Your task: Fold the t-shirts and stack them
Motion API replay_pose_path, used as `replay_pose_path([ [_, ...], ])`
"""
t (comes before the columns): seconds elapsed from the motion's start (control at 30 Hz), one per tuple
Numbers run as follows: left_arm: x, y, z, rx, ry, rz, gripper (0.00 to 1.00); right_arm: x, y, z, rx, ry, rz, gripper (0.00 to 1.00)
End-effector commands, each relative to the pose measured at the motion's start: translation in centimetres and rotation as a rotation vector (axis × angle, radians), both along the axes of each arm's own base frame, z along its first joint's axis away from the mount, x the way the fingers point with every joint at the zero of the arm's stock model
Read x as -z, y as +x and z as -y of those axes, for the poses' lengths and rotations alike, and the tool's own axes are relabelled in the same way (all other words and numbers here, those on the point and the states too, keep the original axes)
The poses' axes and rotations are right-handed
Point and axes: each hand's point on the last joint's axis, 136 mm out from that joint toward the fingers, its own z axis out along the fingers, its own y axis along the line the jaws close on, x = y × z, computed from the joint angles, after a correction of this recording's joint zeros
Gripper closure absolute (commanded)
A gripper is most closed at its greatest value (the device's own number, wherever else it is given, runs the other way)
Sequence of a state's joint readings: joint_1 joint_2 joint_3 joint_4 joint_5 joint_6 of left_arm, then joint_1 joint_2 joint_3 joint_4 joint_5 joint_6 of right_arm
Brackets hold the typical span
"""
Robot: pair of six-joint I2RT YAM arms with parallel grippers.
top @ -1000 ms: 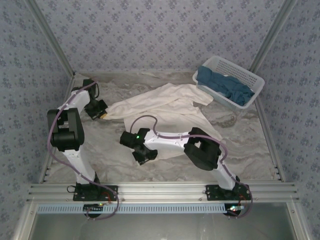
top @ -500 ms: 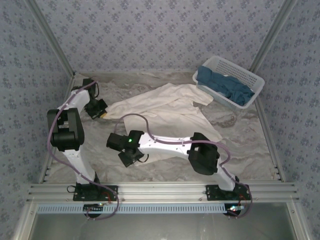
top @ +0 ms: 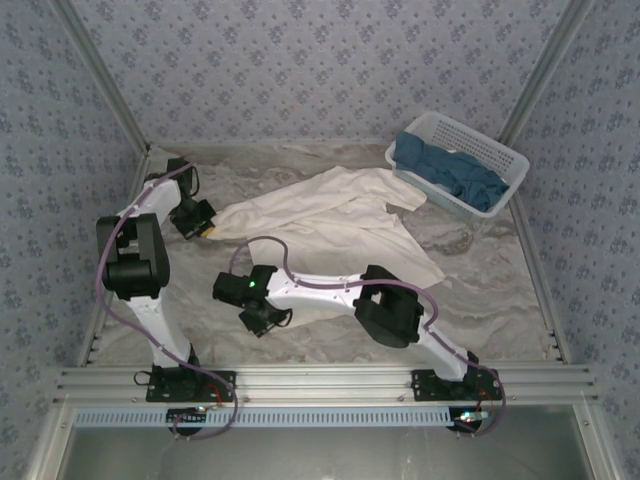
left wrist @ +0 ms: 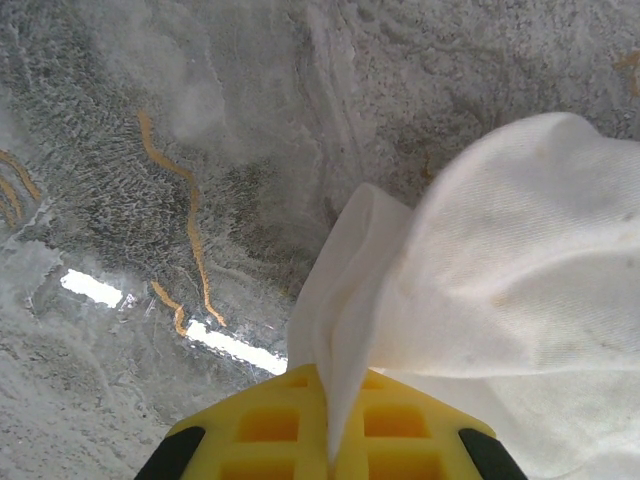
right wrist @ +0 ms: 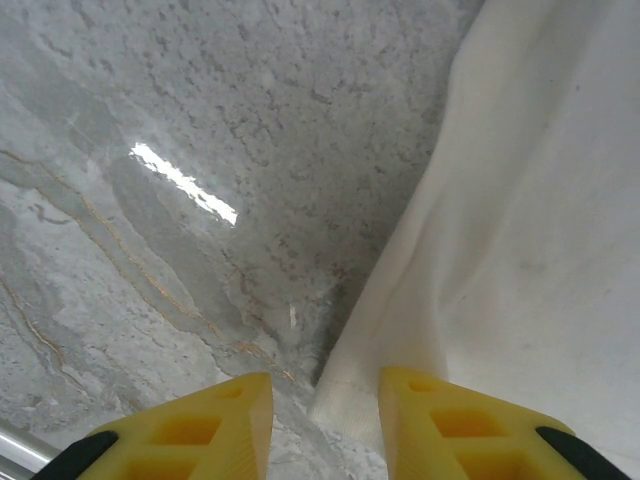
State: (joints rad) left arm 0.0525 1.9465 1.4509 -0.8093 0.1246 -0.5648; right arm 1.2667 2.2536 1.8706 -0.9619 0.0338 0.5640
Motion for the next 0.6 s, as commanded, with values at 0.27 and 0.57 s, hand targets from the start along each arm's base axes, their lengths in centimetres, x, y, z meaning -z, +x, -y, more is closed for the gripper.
replay_pose_path([
  [0.27,-0.5,0.6,0.0,0.005,-0.015,0.010,1.00,3.8,-0.5,3.9,0.016,-0.200,-0.033,0.62],
  [0.57,-1.9,1.2,0.5,-0.007,-0.048,0.032,1.00,0.1,2.4,6.6,0.038,-0.195,0.117,1.00],
])
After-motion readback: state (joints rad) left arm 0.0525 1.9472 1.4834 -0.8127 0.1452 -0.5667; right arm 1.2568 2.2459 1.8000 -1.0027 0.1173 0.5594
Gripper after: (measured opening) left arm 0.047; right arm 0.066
